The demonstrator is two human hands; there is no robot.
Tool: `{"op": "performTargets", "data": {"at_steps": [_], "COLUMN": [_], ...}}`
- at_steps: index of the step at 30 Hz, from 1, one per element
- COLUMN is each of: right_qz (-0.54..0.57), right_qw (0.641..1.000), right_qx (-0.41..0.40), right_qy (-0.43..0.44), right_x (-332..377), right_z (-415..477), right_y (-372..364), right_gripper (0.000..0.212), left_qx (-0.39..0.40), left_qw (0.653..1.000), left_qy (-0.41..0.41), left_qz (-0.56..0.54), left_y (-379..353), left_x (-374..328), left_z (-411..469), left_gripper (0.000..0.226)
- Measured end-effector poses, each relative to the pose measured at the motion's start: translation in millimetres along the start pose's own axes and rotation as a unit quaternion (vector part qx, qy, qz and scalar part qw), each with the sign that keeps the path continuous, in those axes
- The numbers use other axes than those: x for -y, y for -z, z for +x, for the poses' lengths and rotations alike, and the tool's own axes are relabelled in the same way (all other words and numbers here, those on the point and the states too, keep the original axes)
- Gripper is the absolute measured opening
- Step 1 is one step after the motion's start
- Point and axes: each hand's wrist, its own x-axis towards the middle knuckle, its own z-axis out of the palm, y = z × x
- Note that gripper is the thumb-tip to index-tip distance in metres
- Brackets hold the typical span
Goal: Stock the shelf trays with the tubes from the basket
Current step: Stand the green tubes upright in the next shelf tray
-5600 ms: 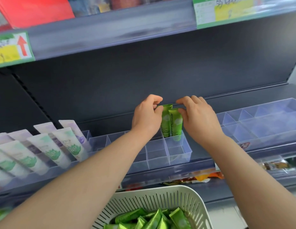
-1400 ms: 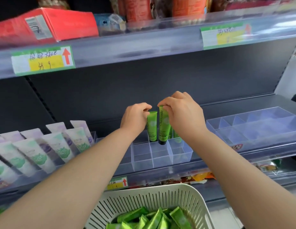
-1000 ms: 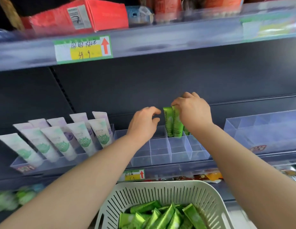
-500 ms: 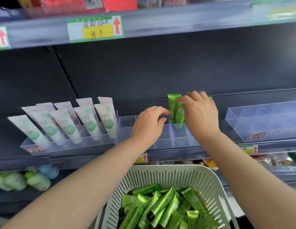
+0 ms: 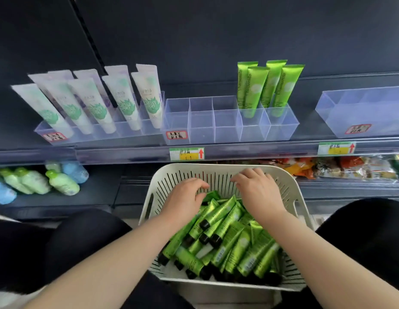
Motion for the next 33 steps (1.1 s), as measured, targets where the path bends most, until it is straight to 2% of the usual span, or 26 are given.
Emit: {"op": "performTargets", "data": {"at_steps": [5, 9, 12, 18, 20, 22, 27, 30, 33], "right_qz": [-0.01, -0.046, -0.088, -0.062, -0.028, -0.001, 0.082, 0.147, 0.173], "right_qw": [0.99, 0.96, 0.941, 0.94, 0.941, 0.946, 0.943, 0.939, 0.939], "right_qx": [0.141, 0.274, 0.326, 0.335, 0.336, 0.322, 0.322, 0.313, 0.295], "right_qy": [-0.028, -0.03, -0.005, 0.014, 0.019, 0.029, 0.023, -0.003, -0.032], "right_x": [0, 4, 3, -1, -1, 0, 10, 16, 16], "right_z": [-35, -52, -56, -54, -51, -46, -44, -45, -43], "right_y": [-37, -52, -56, -59, -58, -56, -52, -50, -49], "right_gripper": [0.039, 0.051, 0.049, 0.053, 0.042, 0.021, 0.012, 0.01, 0.008], "left_qx": [0.035, 0.029, 0.012, -0.029, -0.038, -0.039, 0.022, 0.071, 0.118], "left_qw": [0.997, 0.996, 0.995, 0.985, 0.981, 0.98, 0.981, 0.979, 0.968], "left_qy": [0.064, 0.084, 0.102, 0.169, 0.19, 0.196, 0.185, 0.157, 0.181], "left_qz": [0.028, 0.022, 0.014, -0.006, -0.006, -0.002, 0.048, 0.106, 0.13], "left_y": [-35, -50, -50, -47, -46, -46, -50, -53, -56], "left_x": [29, 26, 30, 38, 42, 43, 44, 46, 48], "left_z": [-31, -33, -31, -28, -27, -28, -31, -32, -33], "left_gripper": [0.023, 0.026, 0.028, 0.03, 0.031, 0.032, 0.042, 0.037, 0.029]}}
